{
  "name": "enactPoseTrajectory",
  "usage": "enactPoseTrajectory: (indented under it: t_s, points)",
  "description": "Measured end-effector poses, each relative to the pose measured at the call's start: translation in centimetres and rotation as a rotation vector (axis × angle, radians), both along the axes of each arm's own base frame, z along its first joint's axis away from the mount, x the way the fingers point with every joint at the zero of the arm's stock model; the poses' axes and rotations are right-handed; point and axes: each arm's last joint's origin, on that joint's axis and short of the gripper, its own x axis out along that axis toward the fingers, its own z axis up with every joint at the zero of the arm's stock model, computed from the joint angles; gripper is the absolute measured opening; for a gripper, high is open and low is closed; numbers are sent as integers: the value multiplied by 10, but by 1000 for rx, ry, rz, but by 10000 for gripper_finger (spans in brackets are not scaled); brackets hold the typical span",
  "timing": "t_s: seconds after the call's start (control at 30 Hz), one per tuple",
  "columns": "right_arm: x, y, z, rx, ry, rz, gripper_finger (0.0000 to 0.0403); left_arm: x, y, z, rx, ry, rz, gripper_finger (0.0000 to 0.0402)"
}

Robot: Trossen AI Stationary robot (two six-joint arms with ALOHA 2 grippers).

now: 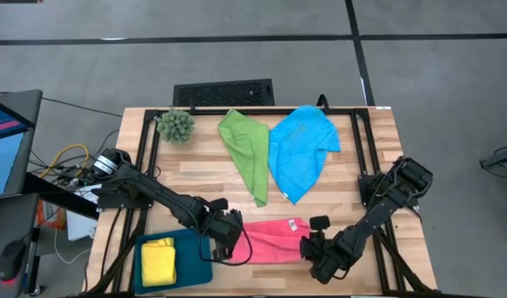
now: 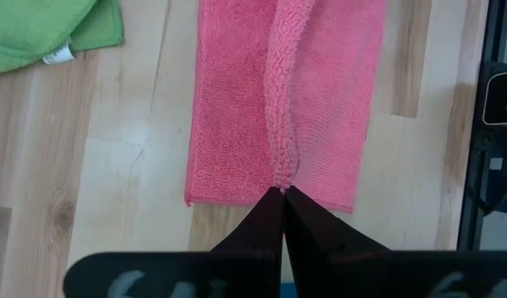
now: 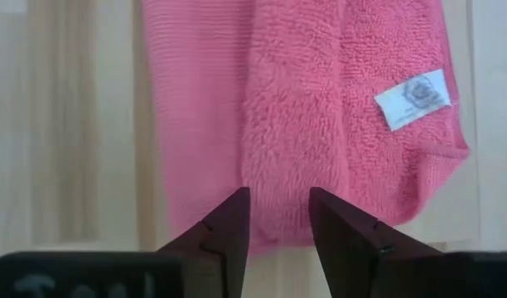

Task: Fold microfiber towels
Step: Fold the pink microfiber towel

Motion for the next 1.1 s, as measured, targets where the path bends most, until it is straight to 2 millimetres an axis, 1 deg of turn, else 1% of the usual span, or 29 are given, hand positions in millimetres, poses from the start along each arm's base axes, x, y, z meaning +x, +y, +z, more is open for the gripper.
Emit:
enactPoseTrajectory:
  t_s: [0.1, 0.23, 0.43, 0.53, 0.73, 0.77, 0.97, 1.1]
  points:
    - [-1, 0, -5, 32, 5, 5, 148, 0, 0, 0, 1, -1, 1, 0]
    - [-2, -2, -6, 28, 15, 3, 147, 0, 0, 0, 2, -1, 0, 0]
    - [-2, -3, -6, 22, 25, 1, 126, 0, 0, 0, 9, -3, -9, 0]
    - [-1, -4, -6, 24, 27, -5, 101, 0, 0, 0, 10, -3, -8, 0]
    - [4, -5, -3, 42, 32, -15, 17, 0, 0, 0, 10, -3, -8, 0]
    - [5, -4, -2, 47, 30, -16, 10, 0, 0, 0, 10, -3, -8, 0]
    - [8, -5, 2, 65, 23, -31, 23, 0, 0, 0, 10, -4, -7, 0]
    - [9, -6, 2, 68, 25, -43, 7, 0, 0, 0, 12, -4, -6, 0]
